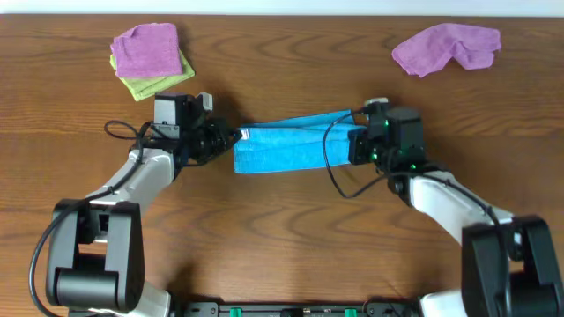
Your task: Fold the cloth
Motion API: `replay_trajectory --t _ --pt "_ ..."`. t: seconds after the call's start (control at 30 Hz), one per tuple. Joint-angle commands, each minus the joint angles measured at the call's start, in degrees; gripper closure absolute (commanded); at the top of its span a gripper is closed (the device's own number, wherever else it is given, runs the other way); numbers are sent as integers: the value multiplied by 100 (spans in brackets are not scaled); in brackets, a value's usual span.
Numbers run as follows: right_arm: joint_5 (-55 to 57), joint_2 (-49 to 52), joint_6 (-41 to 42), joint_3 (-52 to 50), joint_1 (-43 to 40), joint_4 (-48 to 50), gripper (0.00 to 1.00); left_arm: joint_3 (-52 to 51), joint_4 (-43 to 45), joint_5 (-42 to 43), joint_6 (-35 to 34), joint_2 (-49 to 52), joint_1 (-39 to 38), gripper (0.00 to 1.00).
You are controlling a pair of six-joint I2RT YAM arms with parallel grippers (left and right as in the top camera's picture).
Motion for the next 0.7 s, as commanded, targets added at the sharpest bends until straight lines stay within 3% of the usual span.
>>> replay_trajectory --t 0.0,0.37,0.67 --pt "122 306 -74 326 20 20 99 55 188 -350 -116 162 -31 94" --pt "273 1147 -267 957 -61 96 99 57 1182 -518 -372 911 -31 94" --pt "402 1493 -435 962 -92 345 99 57 1320 -660 -404 1027 -31 94"
